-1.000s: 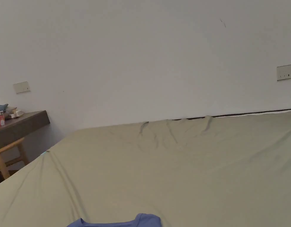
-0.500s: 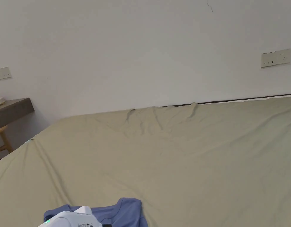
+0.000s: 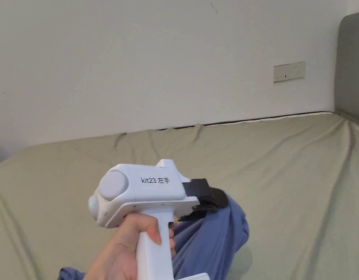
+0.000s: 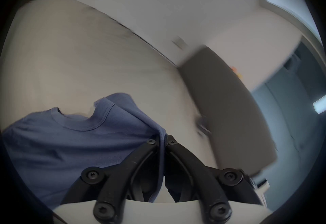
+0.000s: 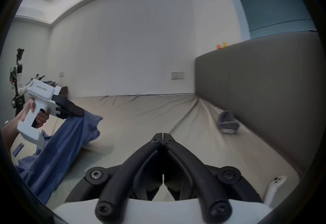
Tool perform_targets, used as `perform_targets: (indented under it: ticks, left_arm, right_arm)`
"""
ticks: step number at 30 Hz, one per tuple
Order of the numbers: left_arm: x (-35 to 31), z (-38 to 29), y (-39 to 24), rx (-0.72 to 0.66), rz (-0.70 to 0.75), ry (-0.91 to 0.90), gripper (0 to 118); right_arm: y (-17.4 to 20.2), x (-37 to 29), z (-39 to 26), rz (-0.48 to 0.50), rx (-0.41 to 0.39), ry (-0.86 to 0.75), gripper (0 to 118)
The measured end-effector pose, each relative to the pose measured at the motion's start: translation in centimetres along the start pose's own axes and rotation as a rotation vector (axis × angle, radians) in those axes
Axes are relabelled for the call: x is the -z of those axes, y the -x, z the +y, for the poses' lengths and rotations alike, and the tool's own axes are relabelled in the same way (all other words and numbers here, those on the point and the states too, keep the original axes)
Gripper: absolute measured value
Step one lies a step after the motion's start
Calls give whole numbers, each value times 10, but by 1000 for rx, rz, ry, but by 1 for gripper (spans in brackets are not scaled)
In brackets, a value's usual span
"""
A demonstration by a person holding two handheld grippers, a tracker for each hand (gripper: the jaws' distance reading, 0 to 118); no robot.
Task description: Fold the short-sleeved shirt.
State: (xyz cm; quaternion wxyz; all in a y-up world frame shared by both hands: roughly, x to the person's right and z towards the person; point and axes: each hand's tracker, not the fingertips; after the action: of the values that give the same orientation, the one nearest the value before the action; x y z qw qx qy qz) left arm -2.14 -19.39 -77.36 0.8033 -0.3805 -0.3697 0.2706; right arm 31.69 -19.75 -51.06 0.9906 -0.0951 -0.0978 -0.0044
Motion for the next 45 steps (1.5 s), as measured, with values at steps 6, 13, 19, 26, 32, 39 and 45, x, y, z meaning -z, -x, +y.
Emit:
perform_targets:
  ticks: [6, 13, 19, 26, 32, 39, 45]
  left_arm:
    - [86, -103, -112, 188, -349, 316, 3]
    - [130, -198, -123, 215, -244, 449, 3]
    - [82, -178, -127, 304, 93, 162, 118]
    - [-89, -165, -110, 282, 184, -167, 80]
    - [-199, -209, -83, 434, 633, -183, 0]
    - [-245, -209, -17, 305, 866, -182, 0]
    - [-196, -172, 49, 281, 857, -13, 15]
  right_arm:
    - [-68, -38, 22, -252, -4, -20, 0]
    - [-81, -66, 21, -314, -135, 23, 0]
    - [-60, -67, 13, -167, -40, 69, 0]
    - [-19, -88, 16, -45, -53, 21, 0]
    - [23, -105, 4, 106, -39, 27, 0]
    - [61, -92, -22, 199, -34, 99, 0]
    - [72, -65, -33, 220, -41, 121, 0]
